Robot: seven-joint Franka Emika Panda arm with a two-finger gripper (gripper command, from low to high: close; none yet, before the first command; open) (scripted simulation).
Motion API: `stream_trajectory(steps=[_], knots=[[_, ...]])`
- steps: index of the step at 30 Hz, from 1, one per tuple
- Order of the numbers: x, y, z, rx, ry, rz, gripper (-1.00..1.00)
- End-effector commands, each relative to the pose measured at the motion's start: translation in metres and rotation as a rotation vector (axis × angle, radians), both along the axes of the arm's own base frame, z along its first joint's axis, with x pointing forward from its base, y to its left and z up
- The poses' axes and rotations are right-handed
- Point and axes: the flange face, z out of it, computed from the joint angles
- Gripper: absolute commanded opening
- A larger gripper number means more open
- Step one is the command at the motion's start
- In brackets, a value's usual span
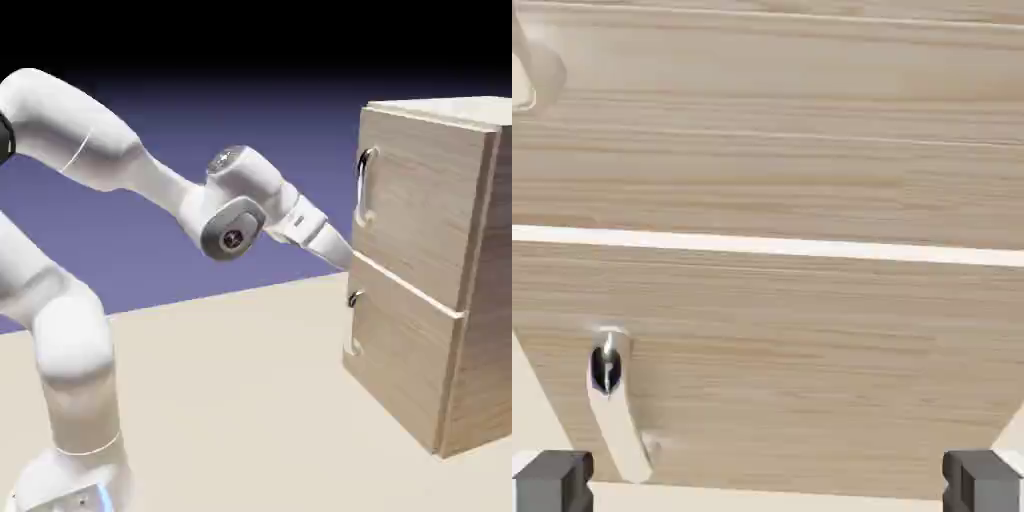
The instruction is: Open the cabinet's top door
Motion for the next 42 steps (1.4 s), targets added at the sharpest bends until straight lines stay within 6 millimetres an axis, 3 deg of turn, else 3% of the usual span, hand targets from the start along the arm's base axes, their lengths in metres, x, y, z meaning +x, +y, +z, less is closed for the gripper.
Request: stream_trajectory(steps=[1, 12, 23, 33, 42], knots=[[-0.001, -0.002, 0.008, 0.008, -0.015, -0.013, 0.0], [-0.026, -0.009, 0.08, 0.079, -0.189, -0.116, 0.0], [-0.049, 0.014, 0.121, 0.116, -0.361, -0.152, 0.0], [-0.052, 0.054, 0.127, 0.112, -0.504, -0.14, 0.0], [-0.032, 0.091, 0.103, 0.08, -0.61, -0.107, 0.0]])
